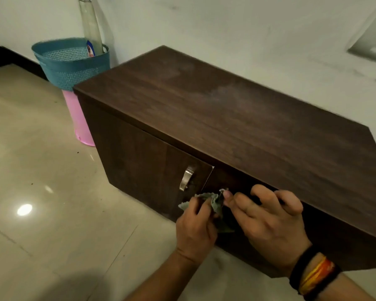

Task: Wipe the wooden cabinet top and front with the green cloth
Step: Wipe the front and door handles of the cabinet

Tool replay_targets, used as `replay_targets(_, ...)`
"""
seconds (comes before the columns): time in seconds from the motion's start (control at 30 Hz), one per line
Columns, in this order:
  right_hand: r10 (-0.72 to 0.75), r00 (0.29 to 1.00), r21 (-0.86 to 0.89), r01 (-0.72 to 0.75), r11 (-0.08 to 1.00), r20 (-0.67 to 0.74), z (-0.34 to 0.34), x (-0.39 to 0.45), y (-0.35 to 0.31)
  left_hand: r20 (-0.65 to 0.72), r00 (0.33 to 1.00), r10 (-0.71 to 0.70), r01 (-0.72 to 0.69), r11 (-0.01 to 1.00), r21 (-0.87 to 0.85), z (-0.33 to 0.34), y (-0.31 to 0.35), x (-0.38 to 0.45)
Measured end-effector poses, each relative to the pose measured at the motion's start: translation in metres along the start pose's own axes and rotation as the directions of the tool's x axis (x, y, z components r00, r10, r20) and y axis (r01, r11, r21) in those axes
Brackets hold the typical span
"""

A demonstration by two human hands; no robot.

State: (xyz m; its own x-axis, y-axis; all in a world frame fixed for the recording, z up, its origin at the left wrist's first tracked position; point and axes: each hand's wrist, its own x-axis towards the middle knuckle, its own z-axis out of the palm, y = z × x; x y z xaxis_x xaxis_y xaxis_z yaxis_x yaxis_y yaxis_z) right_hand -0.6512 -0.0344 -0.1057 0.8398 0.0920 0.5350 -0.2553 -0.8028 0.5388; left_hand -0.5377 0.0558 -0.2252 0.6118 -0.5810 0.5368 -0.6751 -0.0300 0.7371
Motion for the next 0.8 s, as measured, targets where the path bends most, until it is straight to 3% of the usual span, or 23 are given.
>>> replay_targets(0.1,0.016,1.0,0.011,-0.016,1.0,0.014,0.001,0.001,0.001,0.011,1.0,0.021,-0.02,0.999,-0.029,-0.005,0.004,0.011)
replay_targets(0.27,0.01,1.0,-0.001,-0.01,1.0,0.003,0.0,0.004,0.003,-0.112,0.989,-0.101,0.094,0.993,-0.068,-0.007,0.042,0.026)
replay_targets(0.43,-0.005,1.0,-0.009,0.005,1.0,0.021,0.001,0.002,0.002,-0.028,0.99,0.137,-0.133,0.986,0.098,0.001,0.0,0.016)
replay_targets(0.5,0.0,1.0,-0.009,0.0,1.0,0.02,0.001,0.001,0.003,0.007,0.986,0.168,-0.167,0.977,0.129,0.001,-0.006,0.018)
replay_targets(0.6,0.008,1.0,0.004,-0.007,1.0,-0.017,0.001,0.002,0.004,0.011,0.997,0.076,-0.076,0.997,0.015,-0.008,0.017,0.02)
replay_targets(0.7,0.022,0.998,0.028,-0.02,0.999,-0.062,0.001,0.003,0.003,-0.036,0.986,-0.162,0.162,0.987,-0.011,-0.012,0.047,0.026)
replay_targets(0.8,0.025,0.997,0.048,-0.021,0.999,-0.076,0.004,0.002,0.002,-0.013,0.989,-0.145,0.145,0.989,0.007,-0.01,0.046,0.021)
